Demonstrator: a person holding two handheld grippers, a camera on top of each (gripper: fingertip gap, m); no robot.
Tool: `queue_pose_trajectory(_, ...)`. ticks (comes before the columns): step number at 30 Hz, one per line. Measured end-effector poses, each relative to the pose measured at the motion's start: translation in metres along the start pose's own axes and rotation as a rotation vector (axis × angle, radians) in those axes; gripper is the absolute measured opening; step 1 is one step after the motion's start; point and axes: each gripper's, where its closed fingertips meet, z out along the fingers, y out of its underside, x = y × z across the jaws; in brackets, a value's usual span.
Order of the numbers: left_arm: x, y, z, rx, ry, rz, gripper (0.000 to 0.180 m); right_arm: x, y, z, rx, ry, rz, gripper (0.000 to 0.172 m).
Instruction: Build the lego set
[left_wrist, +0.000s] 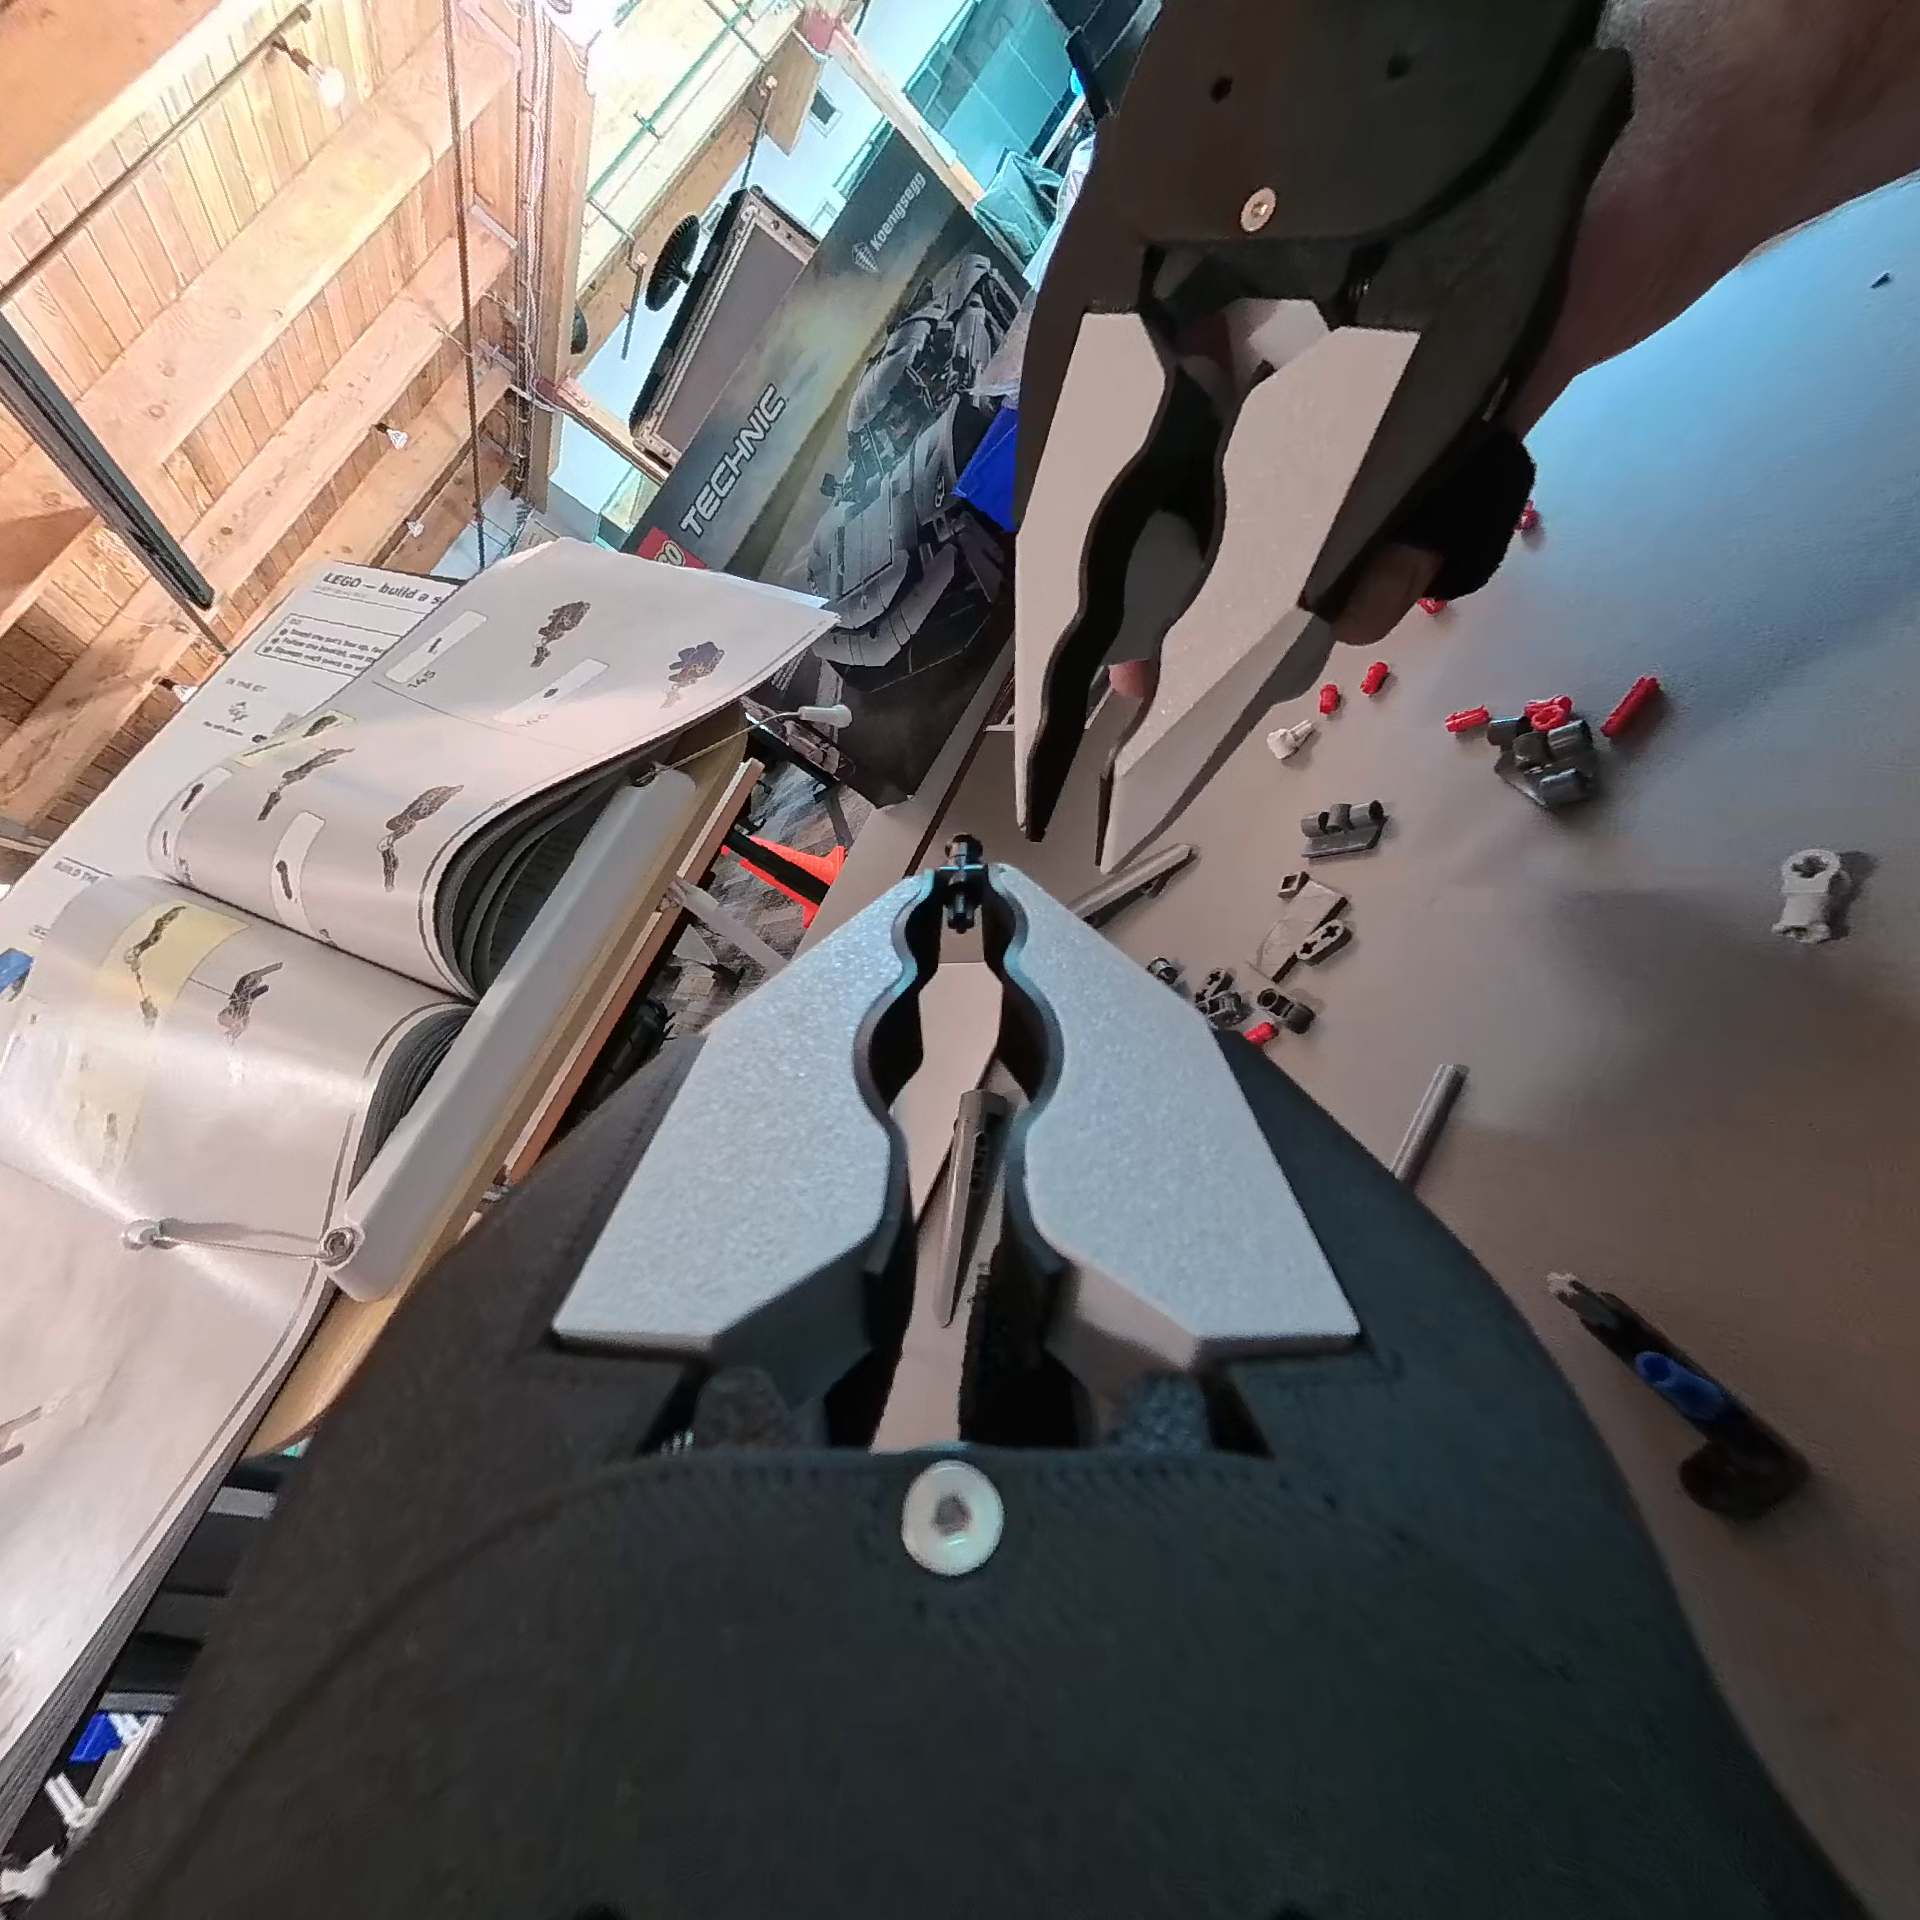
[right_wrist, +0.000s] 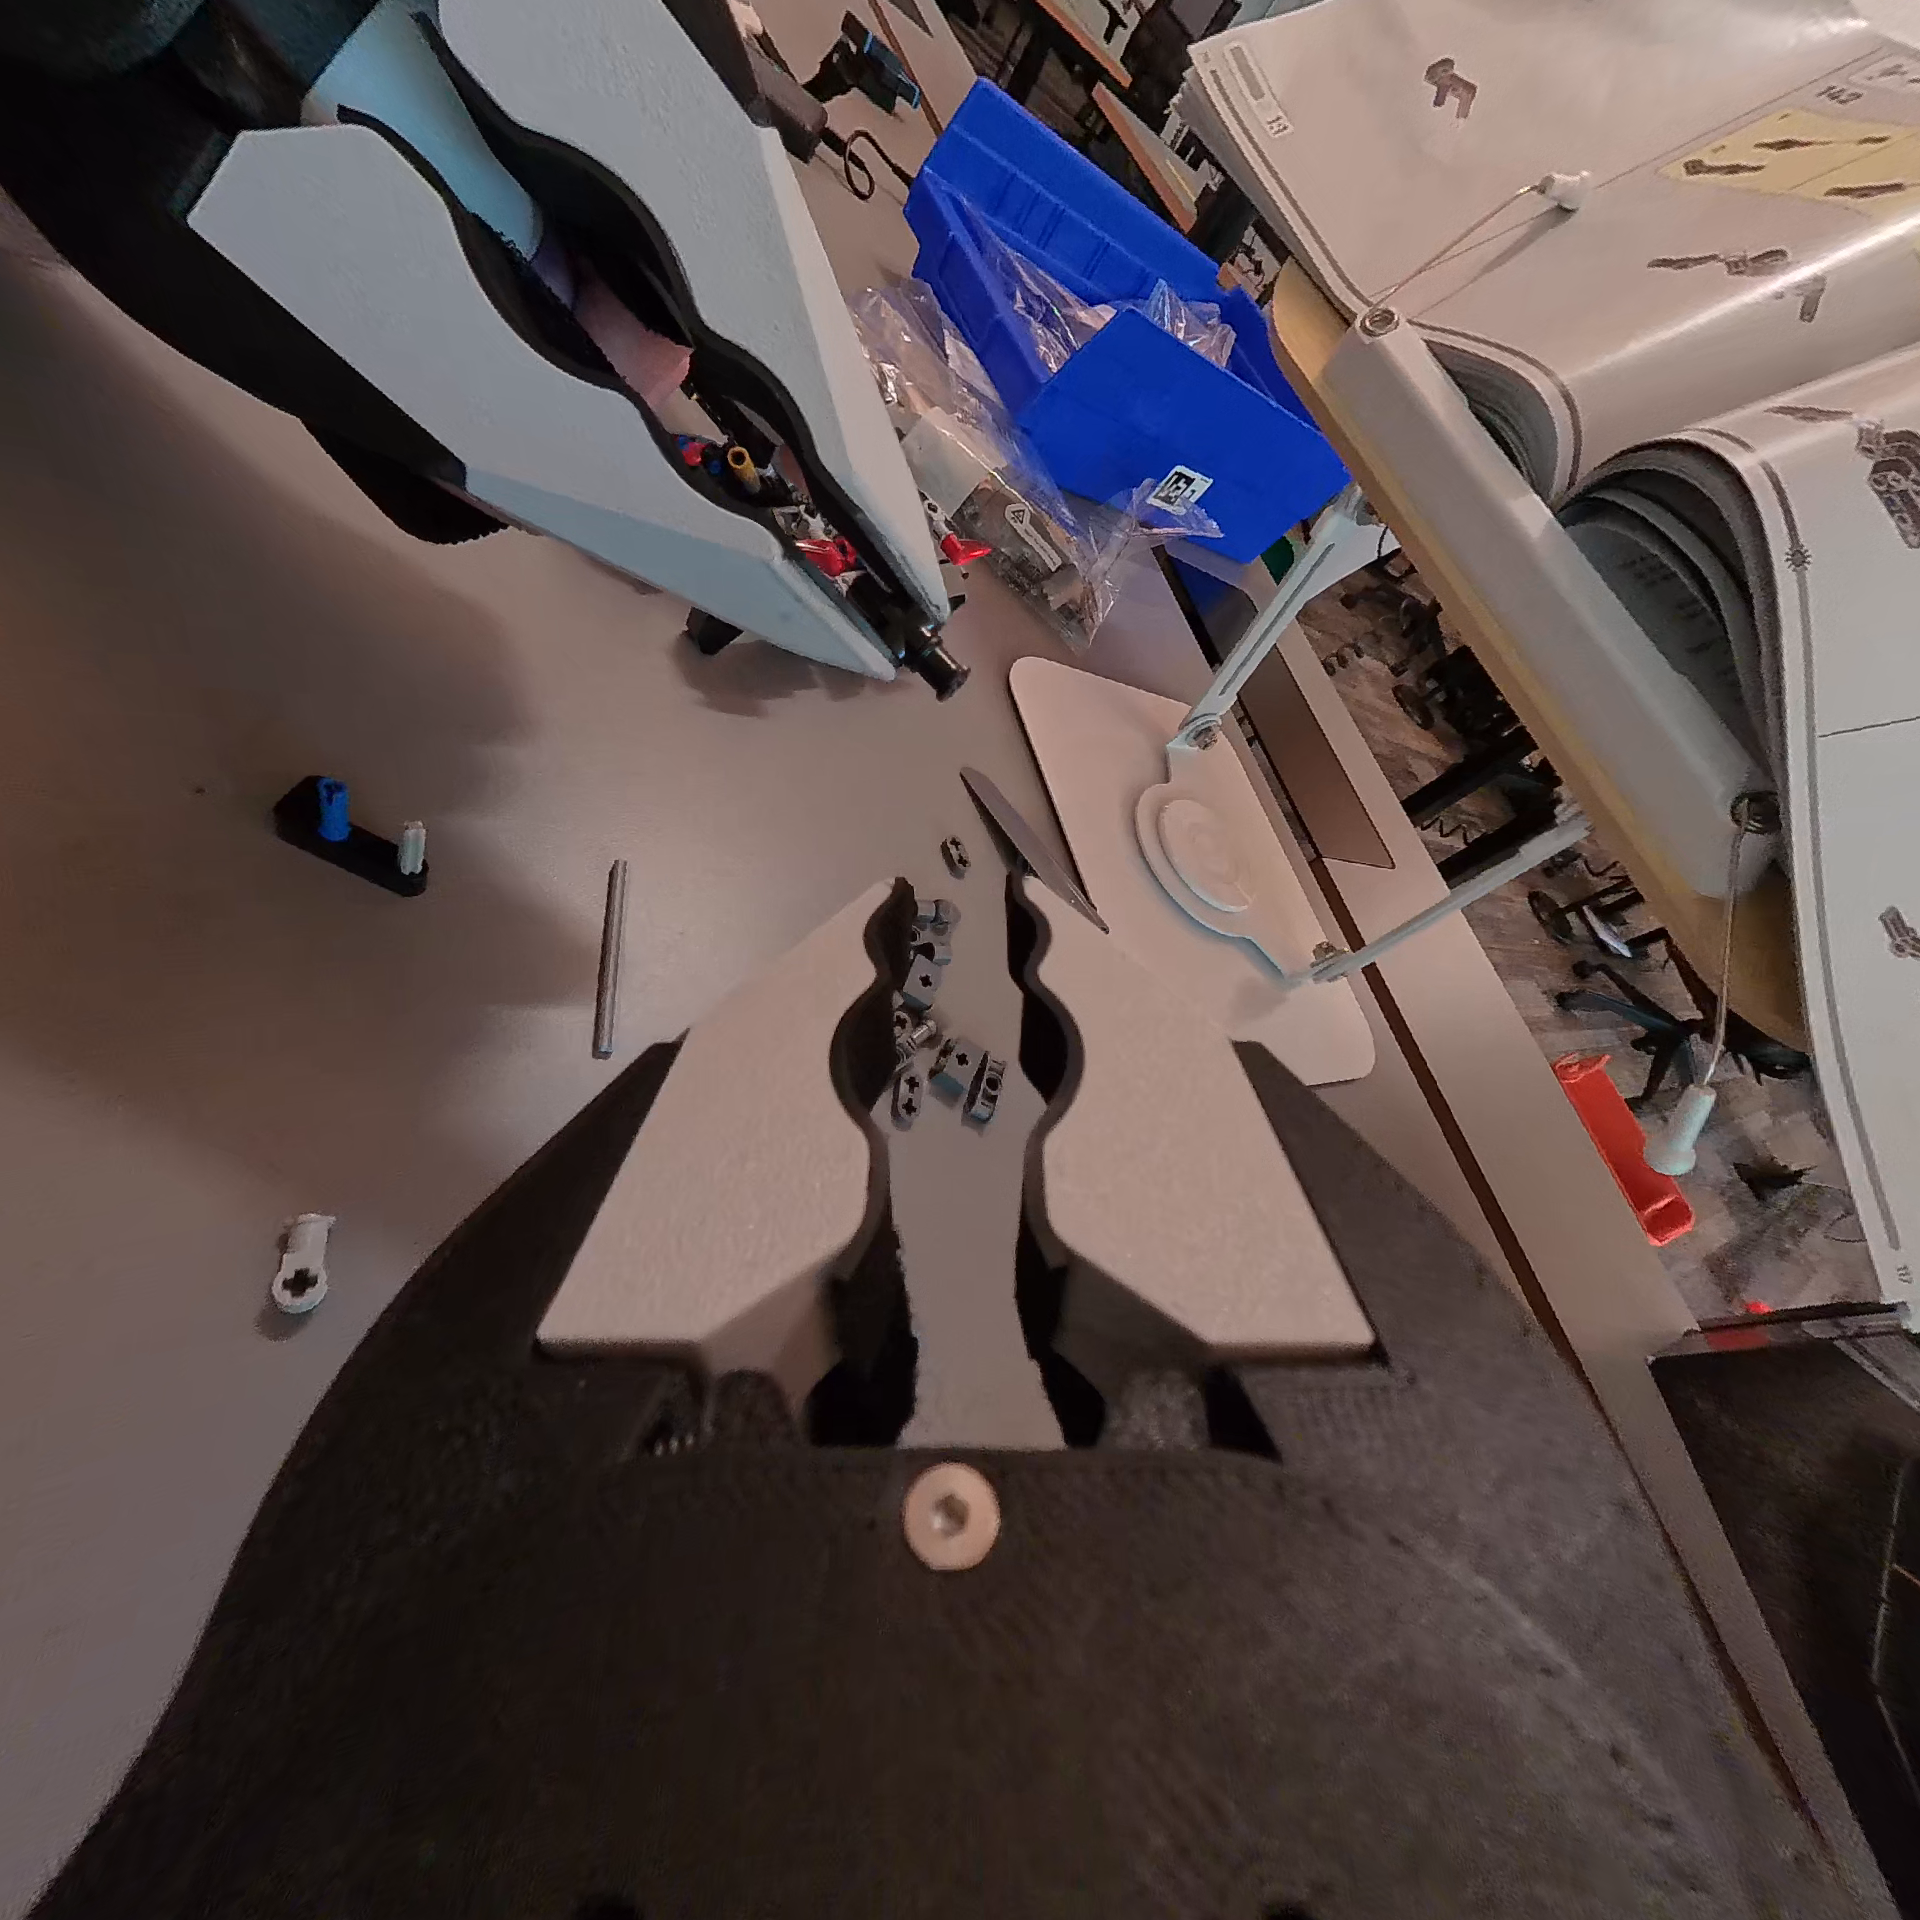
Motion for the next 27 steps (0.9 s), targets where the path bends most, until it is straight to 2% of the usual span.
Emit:
queue_pose_trajectory(16,0.002,0.000,0.001,0.002,0.017,-0.017,0.005,-0.002,-0.004,0.001,-0.010,0.040,-0.089,0.016)
queue_pose_trajectory(27,0.002,-0.002,-0.001,0.009,0.021,-0.013,0.005,0.000,-0.010,-0.005,0.085,-0.052,0.098,0.016)
